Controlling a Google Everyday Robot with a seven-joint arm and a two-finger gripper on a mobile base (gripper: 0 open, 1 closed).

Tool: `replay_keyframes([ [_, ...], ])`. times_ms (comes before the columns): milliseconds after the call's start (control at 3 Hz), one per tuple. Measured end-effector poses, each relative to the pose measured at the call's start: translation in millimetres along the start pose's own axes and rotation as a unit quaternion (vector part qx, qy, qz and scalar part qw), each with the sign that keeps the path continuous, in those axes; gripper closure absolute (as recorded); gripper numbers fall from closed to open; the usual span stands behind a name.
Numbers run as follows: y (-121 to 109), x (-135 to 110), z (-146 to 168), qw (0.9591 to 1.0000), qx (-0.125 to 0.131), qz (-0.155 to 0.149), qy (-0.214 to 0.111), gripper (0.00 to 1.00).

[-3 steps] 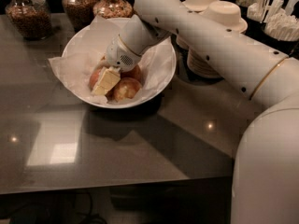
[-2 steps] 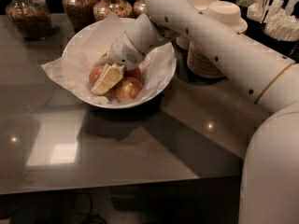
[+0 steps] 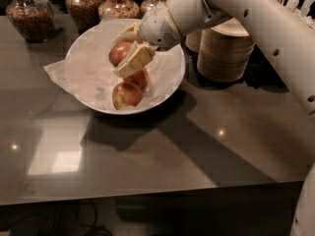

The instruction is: Pick apple from white bowl

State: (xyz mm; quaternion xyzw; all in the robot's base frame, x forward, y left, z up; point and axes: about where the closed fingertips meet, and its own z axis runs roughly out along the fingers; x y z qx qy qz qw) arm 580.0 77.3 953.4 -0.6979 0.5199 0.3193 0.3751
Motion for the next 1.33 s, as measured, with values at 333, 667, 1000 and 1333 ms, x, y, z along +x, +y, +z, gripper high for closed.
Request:
replay_keyframes([
  [333,14,-8,-35,0.9998,0.017,-0.011,0.002,1.00],
  [667,32,-13,-60,0.9992,0.036,-0.019,-0.003,1.00],
  [1000,94,-13,-61,0.9987,0.043,-0.016,-0.024,1.00],
  [1333,99,-7,-58,0.9990,0.038,-0.009,-0.021,1.00],
])
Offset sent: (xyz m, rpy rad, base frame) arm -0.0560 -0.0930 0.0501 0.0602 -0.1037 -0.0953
